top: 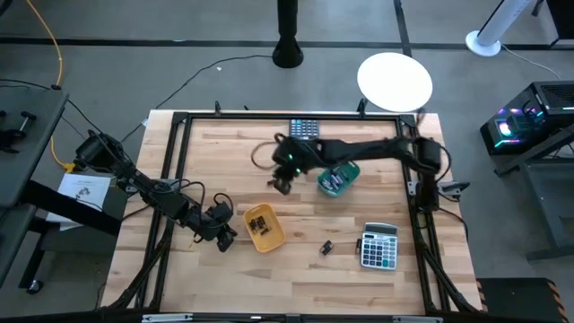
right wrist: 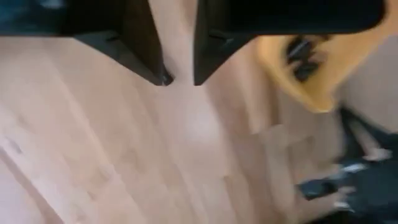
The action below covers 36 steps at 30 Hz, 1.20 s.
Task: Sort batteries
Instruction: Put the black battery into the yellow bin
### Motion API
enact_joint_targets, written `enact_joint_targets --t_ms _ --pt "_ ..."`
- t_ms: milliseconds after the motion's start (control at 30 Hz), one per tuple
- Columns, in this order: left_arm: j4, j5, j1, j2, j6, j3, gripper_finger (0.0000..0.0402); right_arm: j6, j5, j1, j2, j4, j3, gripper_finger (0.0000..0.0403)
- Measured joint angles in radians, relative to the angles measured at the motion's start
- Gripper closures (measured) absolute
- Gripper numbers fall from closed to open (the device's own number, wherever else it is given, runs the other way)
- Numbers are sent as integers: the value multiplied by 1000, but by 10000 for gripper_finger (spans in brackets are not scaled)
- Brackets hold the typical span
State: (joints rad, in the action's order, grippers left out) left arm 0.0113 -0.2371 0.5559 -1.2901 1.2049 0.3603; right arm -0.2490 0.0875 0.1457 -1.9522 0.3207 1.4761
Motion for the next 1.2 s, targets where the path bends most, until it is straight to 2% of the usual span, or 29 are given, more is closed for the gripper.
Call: enact_joint_targets --t_ms 100,267,467,667,733,800,867,933,967,1200 --pt "16 0 0 0 22 0 402 92 19 38 -103 8 84 283" --pt "17 -15 0 0 73 0 402 191 29 71 -284 157 290 234" --pt "18 -43 0 0 129 0 402 316 10 72 -470 328 524 225" --pt "17 -78 1 0 146 0 402 355 -88 73 -548 463 608 224" --pt "17 -94 1 0 146 0 402 358 -87 75 -552 485 600 231" --pt "17 -108 1 0 146 0 402 361 -76 76 -552 511 584 255" --pt "17 -117 1 0 146 0 402 362 -74 73 -552 543 581 299" --pt "17 -117 1 0 144 0 402 363 -49 62 -551 570 581 361" --pt "18 -117 1 0 137 0 402 364 -32 57 -547 587 581 376" --pt "20 -118 1 0 76 0 402 388 9 -8 -471 743 564 380"
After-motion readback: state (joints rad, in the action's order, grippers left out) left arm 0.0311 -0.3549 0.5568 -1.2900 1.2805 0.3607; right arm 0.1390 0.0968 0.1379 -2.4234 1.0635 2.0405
